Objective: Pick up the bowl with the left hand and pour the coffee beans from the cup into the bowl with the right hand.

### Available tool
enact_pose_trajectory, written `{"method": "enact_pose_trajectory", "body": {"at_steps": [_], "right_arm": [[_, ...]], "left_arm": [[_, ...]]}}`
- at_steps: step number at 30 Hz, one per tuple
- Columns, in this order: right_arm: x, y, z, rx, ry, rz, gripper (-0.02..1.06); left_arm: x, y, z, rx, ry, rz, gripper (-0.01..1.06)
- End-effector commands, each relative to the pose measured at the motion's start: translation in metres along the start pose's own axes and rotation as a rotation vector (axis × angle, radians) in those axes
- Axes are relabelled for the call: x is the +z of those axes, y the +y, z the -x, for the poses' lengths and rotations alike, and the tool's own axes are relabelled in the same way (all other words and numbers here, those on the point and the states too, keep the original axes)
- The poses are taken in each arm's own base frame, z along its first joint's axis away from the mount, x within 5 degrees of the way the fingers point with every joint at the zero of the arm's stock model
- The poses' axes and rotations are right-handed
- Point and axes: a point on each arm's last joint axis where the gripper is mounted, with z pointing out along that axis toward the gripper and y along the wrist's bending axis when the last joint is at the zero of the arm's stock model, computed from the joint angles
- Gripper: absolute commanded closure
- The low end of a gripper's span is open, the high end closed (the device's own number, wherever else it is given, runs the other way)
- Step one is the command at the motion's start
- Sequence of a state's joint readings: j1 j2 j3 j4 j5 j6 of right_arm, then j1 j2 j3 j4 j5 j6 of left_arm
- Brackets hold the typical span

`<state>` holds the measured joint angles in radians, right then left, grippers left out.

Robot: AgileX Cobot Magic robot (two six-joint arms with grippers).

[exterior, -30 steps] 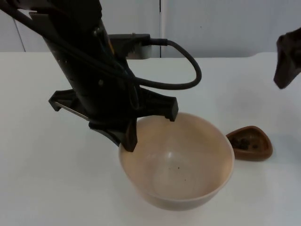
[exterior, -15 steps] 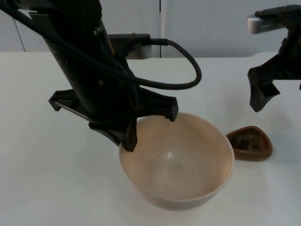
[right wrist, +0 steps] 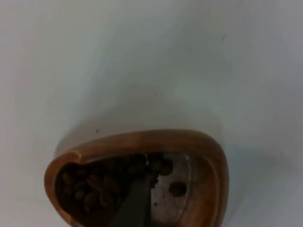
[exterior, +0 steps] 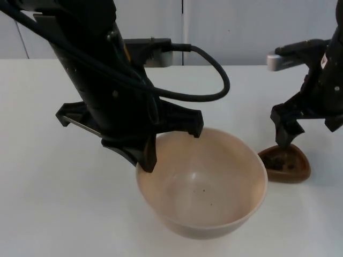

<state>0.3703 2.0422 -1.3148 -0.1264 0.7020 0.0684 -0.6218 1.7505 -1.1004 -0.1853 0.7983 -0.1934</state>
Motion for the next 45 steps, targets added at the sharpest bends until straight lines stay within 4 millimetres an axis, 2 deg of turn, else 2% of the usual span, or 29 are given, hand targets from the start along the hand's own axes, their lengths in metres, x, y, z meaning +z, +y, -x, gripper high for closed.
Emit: {"method": "enact_pose_trajectory", "body": {"at_steps": [1,11,18,23,34,45], "right_arm": [[0.001,0.000,0.003,-0.007,-0.016,-0.005,0.17],[0.025,0.002,-0.003,0.000,0.037,0.002,0.23],[0.026,0.001,0.000,0.009,0.000,0.005,0.23],[0.027,0.002,0.002,0.009,-0.020,0.006,0.29],[0.027,0.002,0.001,0.021,-0.012,0.011,0.30],[0.034,0.003,-0.012,0.056,0.039,0.012,0.30]], "left_arm": [[-0.002,-0.002,-0.001,-0.004,-0.005,-0.010,1.05],[-0.002,-0.002,-0.001,-0.002,-0.005,-0.007,1.05],[-0.002,-0.002,-0.001,-0.003,-0.004,-0.008,1.05],[-0.002,-0.002,-0.001,-0.003,-0.004,-0.008,1.05],[-0.002,-0.002,-0.001,-0.003,-0.004,-0.008,1.05],[-0.002,-0.002,-0.001,-0.002,-0.007,-0.007,1.05]]}}
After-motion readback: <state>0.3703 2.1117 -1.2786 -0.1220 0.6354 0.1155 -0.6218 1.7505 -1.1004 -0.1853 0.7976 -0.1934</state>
